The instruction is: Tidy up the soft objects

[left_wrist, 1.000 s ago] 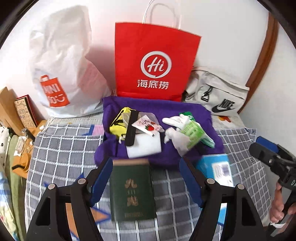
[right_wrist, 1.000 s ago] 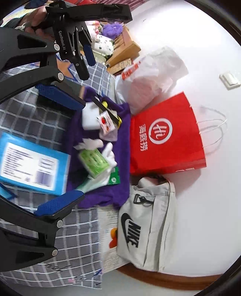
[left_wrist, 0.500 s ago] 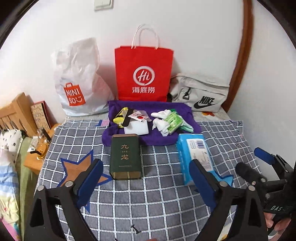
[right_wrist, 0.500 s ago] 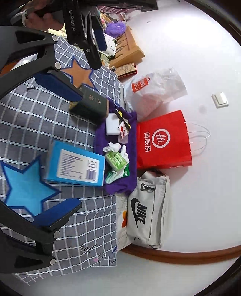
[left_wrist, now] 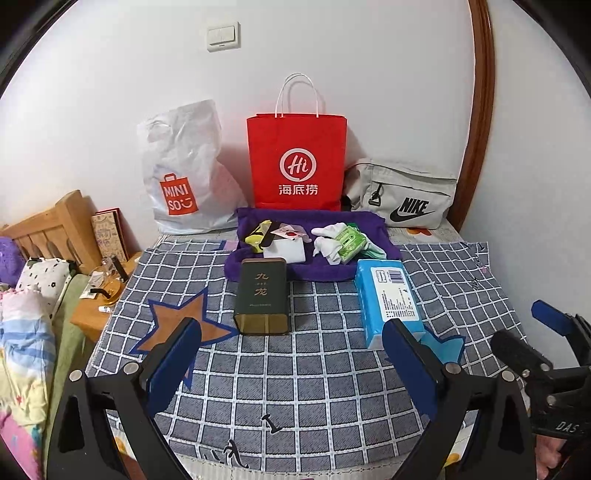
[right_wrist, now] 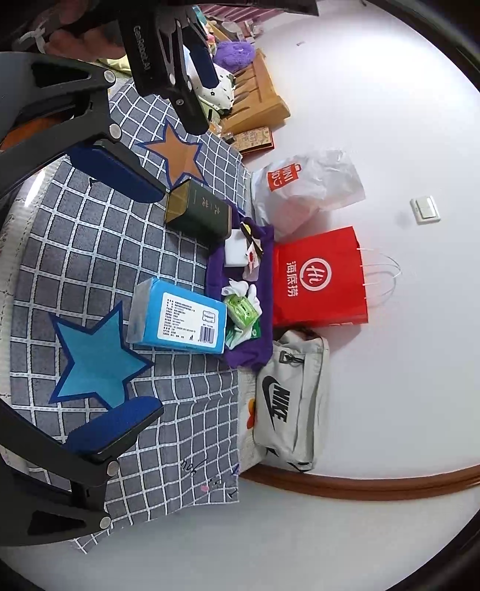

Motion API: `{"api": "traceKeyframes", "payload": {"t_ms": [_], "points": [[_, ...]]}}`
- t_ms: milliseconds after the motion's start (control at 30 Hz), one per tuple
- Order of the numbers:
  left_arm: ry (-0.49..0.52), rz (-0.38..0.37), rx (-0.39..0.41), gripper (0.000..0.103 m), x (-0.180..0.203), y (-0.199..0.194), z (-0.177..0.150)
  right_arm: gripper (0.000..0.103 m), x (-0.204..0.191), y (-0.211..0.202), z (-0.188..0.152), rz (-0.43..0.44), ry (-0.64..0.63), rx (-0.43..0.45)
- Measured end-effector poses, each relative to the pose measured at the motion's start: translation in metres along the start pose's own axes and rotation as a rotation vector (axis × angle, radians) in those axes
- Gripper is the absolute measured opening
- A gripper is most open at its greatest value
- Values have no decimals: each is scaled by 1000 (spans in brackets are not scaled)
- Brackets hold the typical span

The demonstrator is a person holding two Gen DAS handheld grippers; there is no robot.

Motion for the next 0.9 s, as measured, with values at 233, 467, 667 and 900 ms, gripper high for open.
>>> {"api": "traceKeyframes", "payload": {"t_ms": [233,467,667,900], "points": [[-5,-10,17,99,0,-12,-5,103,-4,-9,-3,-3,-8,8],[-7,-11,7,99,1,-11,-8,103,-5,-11,-4,0,-12,10],[-5,-13,6,99,2,-11,-9,103,-7,-13,-5,-2,-14,9],[-3,-20,2,99,4,-12,-12,103,-8,-14,-7,0,-12,9]]}}
Point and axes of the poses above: each gripper's, at about its wrist camera, not at the fingertips, and y roughly the way its jaws point, x to its right, z to its top, the point moved 7 cm from there along y, roughly the way its jaws point, and after that the axes turned 7 degrees about -y, right-handed, at the moved point
